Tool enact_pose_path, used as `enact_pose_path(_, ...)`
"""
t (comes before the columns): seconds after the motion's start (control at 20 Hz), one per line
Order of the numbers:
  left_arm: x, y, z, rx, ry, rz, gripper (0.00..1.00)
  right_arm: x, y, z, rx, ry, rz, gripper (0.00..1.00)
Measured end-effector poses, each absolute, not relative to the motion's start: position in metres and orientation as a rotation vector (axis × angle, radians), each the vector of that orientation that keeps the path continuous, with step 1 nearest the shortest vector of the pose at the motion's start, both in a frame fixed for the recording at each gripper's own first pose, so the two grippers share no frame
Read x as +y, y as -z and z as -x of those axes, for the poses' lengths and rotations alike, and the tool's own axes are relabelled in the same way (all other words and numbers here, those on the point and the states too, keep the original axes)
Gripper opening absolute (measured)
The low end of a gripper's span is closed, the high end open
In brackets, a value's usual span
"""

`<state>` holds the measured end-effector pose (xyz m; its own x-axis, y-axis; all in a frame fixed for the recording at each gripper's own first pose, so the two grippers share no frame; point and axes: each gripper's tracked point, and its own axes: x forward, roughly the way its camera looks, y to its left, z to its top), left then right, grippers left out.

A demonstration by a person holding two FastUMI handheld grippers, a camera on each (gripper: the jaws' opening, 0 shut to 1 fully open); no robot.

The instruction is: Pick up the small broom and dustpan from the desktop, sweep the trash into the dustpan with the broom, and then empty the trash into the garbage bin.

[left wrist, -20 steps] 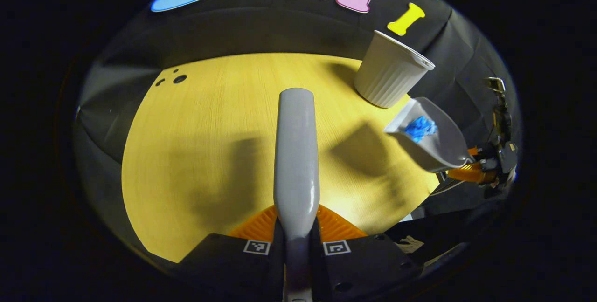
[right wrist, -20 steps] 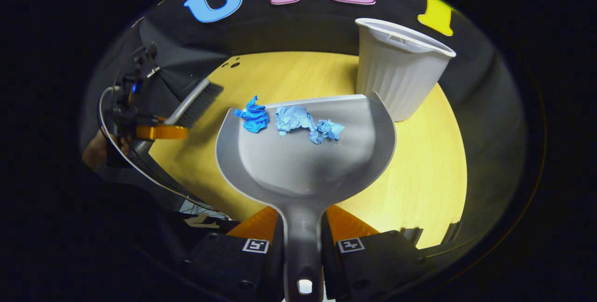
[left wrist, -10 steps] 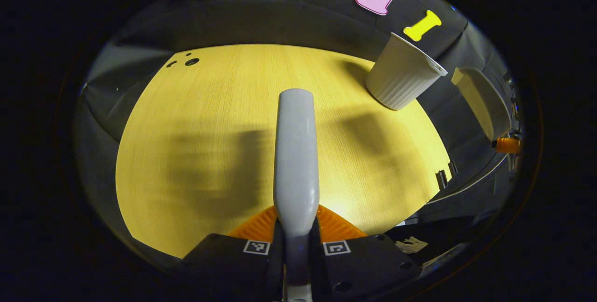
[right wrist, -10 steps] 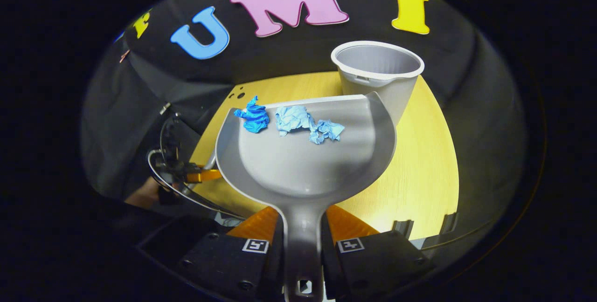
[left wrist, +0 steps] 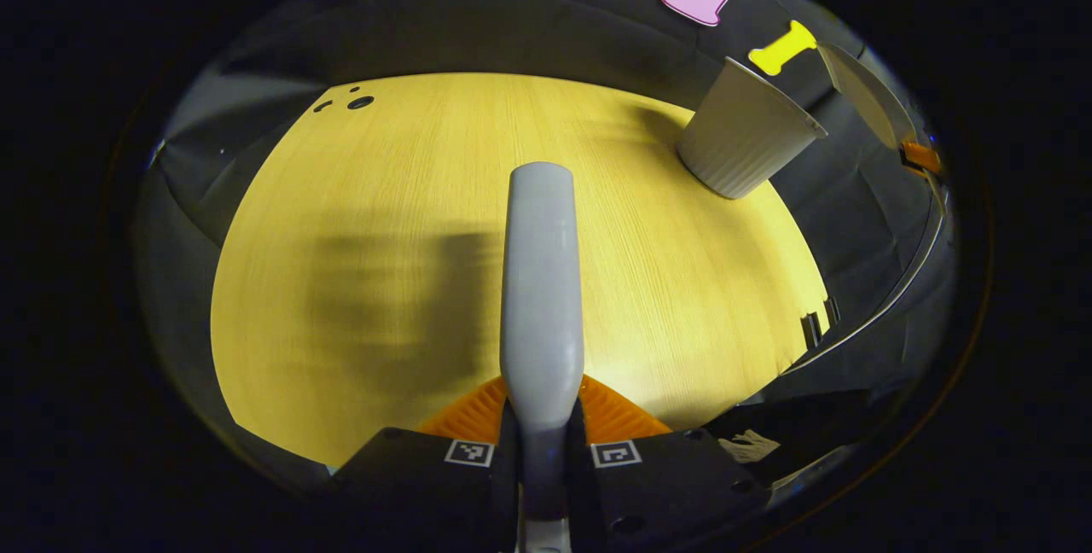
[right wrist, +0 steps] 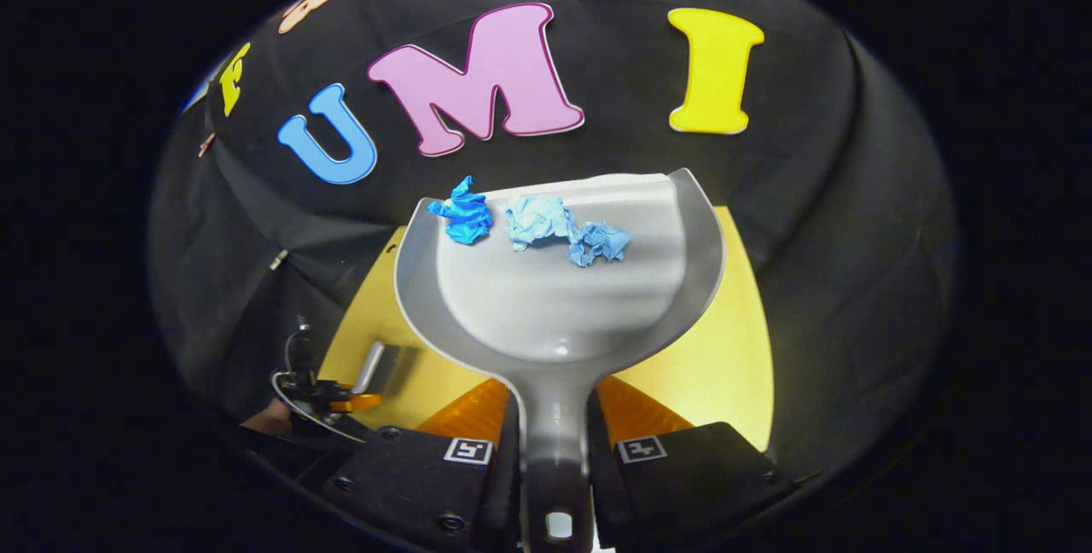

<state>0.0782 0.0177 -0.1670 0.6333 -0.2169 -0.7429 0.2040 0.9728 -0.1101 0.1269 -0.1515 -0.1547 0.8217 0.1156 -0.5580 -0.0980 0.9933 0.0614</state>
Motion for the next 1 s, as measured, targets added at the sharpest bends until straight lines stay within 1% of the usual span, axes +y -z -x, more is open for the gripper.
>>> enact_pose_path(0.15,0.022,0.171,-0.074,0.856,0.212,0.039,0.27,-0.175,0.149,-0.166,0.559,-0.069,0.010,0.38)
enact_pose_path(0.2,0.024,0.172,-0.074,0.858,0.202,0.046,0.30,-0.184,0.149,-0.182,0.551,-0.051,0.008,0.39)
enact_pose_path(0.25,0.027,0.172,-0.073,0.860,0.190,0.052,0.27,-0.193,0.153,-0.197,0.546,-0.029,0.007,0.38)
enact_pose_path(0.4,0.035,0.175,-0.070,0.861,0.154,0.070,0.27,-0.224,0.174,-0.228,0.557,0.049,0.061,0.38)
enact_pose_path(0.5,0.039,0.177,-0.068,0.860,0.136,0.090,0.27,-0.236,0.187,-0.240,0.579,0.073,0.112,0.38)
enact_pose_path(0.55,0.041,0.177,-0.067,0.860,0.128,0.098,0.30,-0.240,0.191,-0.244,0.583,0.082,0.144,0.38)
enact_pose_path(0.6,0.042,0.179,-0.067,0.861,0.120,0.105,0.27,-0.242,0.193,-0.247,0.574,0.088,0.175,0.38)
enact_pose_path(0.65,0.043,0.179,-0.067,0.862,0.114,0.112,0.27,-0.243,0.195,-0.250,0.569,0.091,0.202,0.38)
enact_pose_path(0.7,0.042,0.179,-0.067,0.862,0.109,0.126,0.30,-0.245,0.198,-0.252,0.570,0.092,0.218,0.38)
enact_pose_path(0.8,0.039,0.174,-0.069,0.844,0.105,0.182,0.30,-0.246,0.204,-0.264,0.582,0.112,0.255,0.39)
enact_pose_path(0.85,0.039,0.171,-0.068,0.832,0.104,0.205,0.27,-0.248,0.205,-0.269,0.585,0.125,0.280,0.38)
enact_pose_path(1.0,0.043,0.166,-0.067,0.812,0.077,0.211,0.27,-0.261,0.205,-0.275,0.580,0.174,0.379,0.38)
